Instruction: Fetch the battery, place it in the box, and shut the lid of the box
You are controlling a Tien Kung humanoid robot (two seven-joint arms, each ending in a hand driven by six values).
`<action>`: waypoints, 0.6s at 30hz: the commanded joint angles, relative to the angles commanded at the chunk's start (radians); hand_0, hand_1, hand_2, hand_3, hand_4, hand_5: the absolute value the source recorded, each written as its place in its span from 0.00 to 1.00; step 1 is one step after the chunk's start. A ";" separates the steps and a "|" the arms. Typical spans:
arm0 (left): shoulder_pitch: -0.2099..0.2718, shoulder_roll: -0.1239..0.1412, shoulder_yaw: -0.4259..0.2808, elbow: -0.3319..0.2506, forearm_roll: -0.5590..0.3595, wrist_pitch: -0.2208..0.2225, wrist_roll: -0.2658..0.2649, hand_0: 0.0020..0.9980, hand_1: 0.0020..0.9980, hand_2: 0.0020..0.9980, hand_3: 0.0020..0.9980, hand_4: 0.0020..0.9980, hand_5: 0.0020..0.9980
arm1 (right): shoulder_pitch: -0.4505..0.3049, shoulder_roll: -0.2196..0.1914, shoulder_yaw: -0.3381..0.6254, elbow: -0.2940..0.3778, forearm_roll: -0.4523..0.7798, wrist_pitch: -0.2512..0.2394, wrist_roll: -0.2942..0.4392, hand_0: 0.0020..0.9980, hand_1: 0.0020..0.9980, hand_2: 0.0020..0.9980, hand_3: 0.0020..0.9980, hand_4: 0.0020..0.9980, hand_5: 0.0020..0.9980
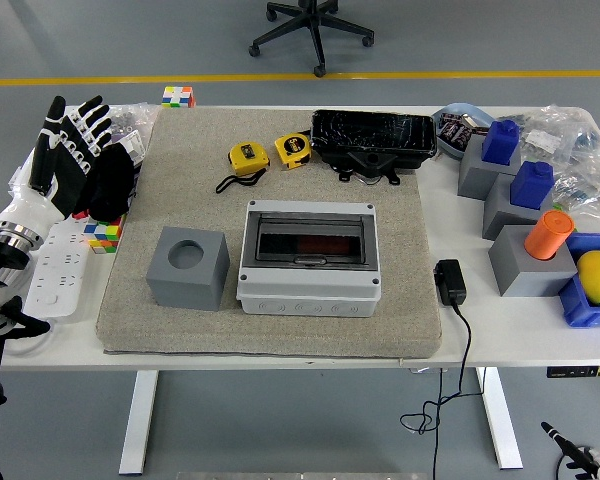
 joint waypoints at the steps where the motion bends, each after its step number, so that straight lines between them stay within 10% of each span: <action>1: 0.001 0.001 -0.004 0.000 -0.046 0.005 -0.001 1.00 1.00 1.00 0.99 1.00 1.00 | 0.000 0.000 0.000 0.000 0.001 0.000 0.000 0.88 0.82 0.79 0.84 1.00 1.00; 4: 0.003 0.003 -0.016 -0.003 -0.156 0.021 0.005 1.00 1.00 0.98 0.98 1.00 1.00 | 0.000 -0.001 0.001 0.000 -0.001 0.000 0.000 0.88 0.82 0.79 0.84 1.00 1.00; 10: 0.000 0.016 -0.085 -0.044 0.082 0.128 0.082 0.95 0.96 0.91 0.93 1.00 1.00 | 0.002 0.001 -0.002 0.000 0.003 0.000 0.000 0.88 0.82 0.79 0.84 1.00 1.00; 18: 0.000 0.021 -0.061 -0.041 0.276 0.122 0.047 0.91 0.95 0.91 0.91 1.00 1.00 | 0.004 0.001 -0.006 0.000 0.007 0.000 0.000 0.88 0.82 0.79 0.84 1.00 1.00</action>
